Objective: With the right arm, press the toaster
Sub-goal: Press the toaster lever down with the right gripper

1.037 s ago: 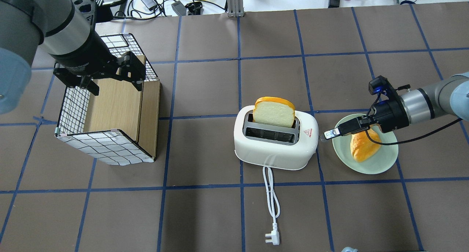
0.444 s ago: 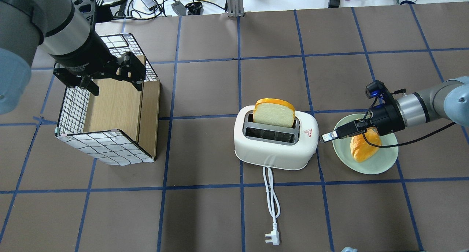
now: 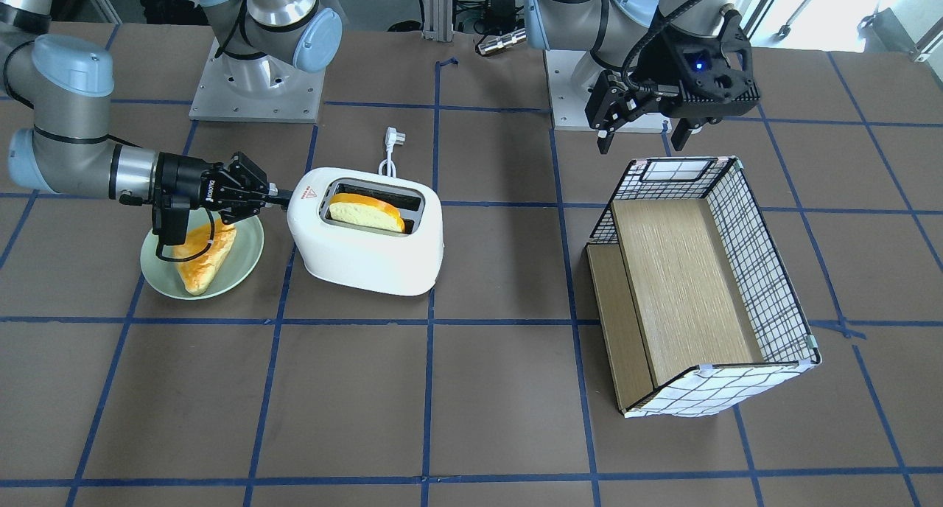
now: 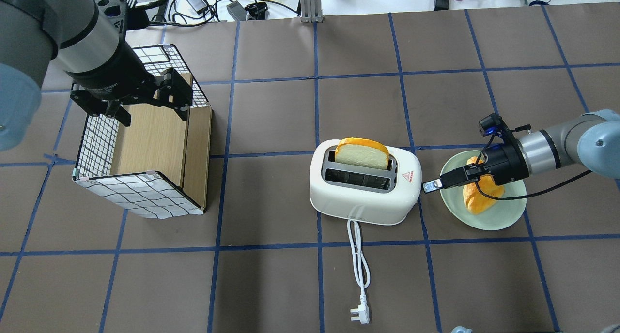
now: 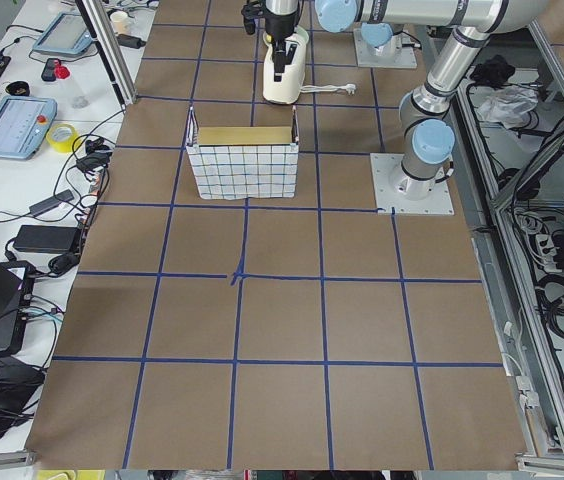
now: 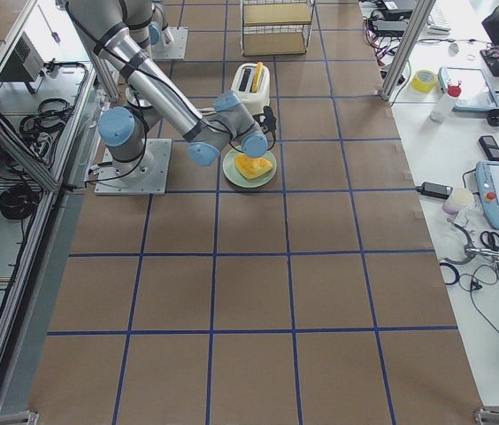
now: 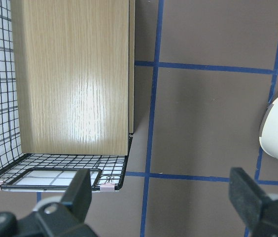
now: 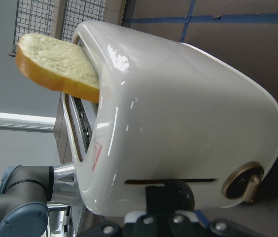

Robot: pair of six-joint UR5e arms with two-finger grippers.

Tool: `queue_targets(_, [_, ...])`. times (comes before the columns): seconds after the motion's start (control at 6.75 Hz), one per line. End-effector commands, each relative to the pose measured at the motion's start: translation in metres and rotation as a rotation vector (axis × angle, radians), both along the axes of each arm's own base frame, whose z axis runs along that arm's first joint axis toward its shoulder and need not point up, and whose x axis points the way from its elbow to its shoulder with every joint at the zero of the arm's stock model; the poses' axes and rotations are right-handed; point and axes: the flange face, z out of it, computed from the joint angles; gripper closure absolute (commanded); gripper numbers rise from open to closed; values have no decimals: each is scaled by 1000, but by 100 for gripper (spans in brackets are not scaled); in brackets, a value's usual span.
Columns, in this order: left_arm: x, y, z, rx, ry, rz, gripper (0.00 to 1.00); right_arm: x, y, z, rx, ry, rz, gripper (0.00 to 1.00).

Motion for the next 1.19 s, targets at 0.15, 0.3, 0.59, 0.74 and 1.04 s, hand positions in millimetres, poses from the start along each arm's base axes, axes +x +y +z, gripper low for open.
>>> queue_targets(0.15, [0, 0, 0, 0, 0, 0, 0, 0, 0, -6, -26, 11, 3, 100])
queue_targets(0.3, [0, 0, 0, 0, 0, 0, 0, 0, 1, -8, -33, 14, 3, 100])
queue_targets(0.59, [0, 0, 0, 0, 0, 0, 0, 0, -1, -12, -35, 17, 4, 100])
queue_targets(0.74, [0, 0, 0, 0, 0, 0, 0, 1, 1, -14, -30, 14, 4, 100])
queue_targets(1.04, [0, 0, 0, 0, 0, 0, 0, 1, 2, -12, -21, 20, 0, 100])
